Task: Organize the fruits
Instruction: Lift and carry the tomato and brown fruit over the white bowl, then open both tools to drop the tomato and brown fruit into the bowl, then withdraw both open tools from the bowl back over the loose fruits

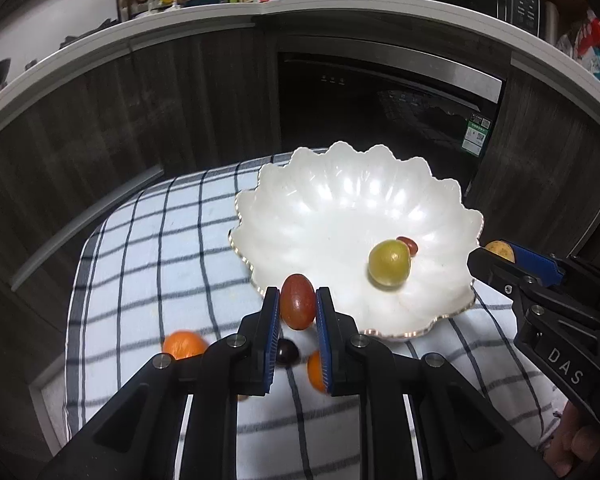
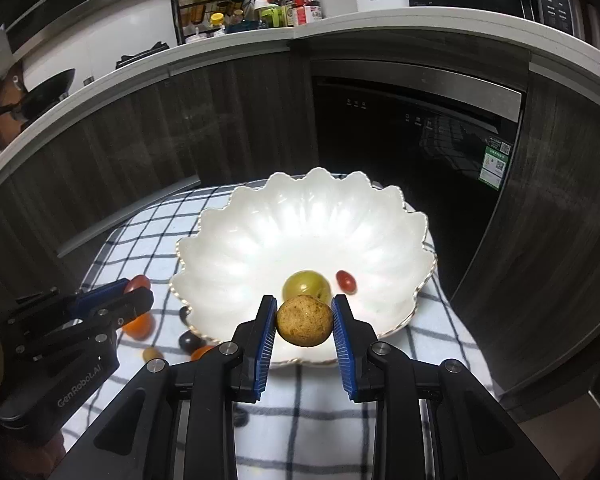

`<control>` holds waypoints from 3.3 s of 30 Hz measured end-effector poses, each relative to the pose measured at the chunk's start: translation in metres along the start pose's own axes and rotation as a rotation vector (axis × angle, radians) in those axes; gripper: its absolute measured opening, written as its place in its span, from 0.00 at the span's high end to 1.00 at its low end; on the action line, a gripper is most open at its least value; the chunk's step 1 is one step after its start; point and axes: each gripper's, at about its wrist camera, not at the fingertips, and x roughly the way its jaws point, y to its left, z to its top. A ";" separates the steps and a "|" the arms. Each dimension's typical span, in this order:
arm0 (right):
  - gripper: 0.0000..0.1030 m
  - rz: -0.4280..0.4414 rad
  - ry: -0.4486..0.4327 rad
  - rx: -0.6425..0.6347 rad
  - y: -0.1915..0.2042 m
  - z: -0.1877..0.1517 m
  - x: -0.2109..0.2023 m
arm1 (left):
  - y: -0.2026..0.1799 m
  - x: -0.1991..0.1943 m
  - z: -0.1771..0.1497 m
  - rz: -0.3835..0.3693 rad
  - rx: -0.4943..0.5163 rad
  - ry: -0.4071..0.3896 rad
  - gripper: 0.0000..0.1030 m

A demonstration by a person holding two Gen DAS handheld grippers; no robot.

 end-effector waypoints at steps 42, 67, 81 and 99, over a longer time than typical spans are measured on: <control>0.23 -0.113 0.051 0.120 -0.058 0.039 0.046 | -0.018 0.052 0.039 0.061 -0.003 0.007 0.29; 0.23 -0.114 0.005 0.108 -0.041 0.039 0.013 | 0.004 0.009 0.031 0.097 -0.087 -0.029 0.10; 0.17 -0.078 -0.021 0.074 -0.010 0.033 -0.004 | 0.032 -0.017 0.016 0.103 -0.144 -0.027 0.10; 0.17 -0.048 -0.033 0.012 0.028 0.016 -0.018 | 0.061 -0.042 -0.017 0.125 -0.207 -0.039 0.10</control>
